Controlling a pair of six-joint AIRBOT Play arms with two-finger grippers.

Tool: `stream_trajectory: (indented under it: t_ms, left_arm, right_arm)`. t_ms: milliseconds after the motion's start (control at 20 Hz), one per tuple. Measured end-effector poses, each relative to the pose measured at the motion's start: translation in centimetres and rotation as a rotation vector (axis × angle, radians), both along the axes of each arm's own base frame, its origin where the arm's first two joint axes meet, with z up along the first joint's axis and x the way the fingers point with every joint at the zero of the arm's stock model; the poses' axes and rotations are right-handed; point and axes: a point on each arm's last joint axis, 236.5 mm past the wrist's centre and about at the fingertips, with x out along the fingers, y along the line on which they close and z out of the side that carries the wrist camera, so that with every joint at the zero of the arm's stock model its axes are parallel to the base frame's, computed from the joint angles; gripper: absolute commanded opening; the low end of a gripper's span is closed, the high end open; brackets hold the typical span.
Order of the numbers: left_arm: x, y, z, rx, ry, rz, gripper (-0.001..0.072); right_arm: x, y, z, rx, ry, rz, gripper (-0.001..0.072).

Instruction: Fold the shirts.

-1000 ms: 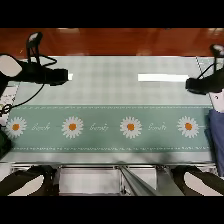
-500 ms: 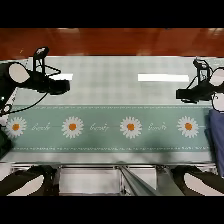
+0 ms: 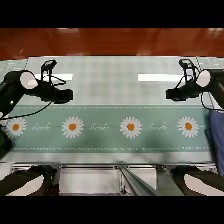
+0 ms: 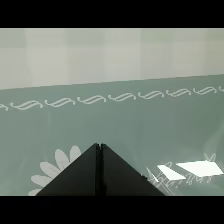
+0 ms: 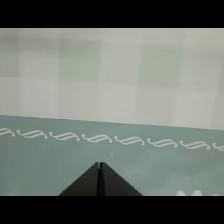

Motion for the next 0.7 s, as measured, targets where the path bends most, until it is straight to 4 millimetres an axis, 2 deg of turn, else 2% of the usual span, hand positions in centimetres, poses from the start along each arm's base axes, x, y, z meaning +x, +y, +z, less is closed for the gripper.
stream_trajectory:
  t_ms: [700]
  left_arm:
    - [-0.26,0.02,-0.33,0.001,0.011,0.001,0.0023]
  right_arm:
    - [0.53,0.07,0.04,-0.005,-0.021,0.003,0.0025]
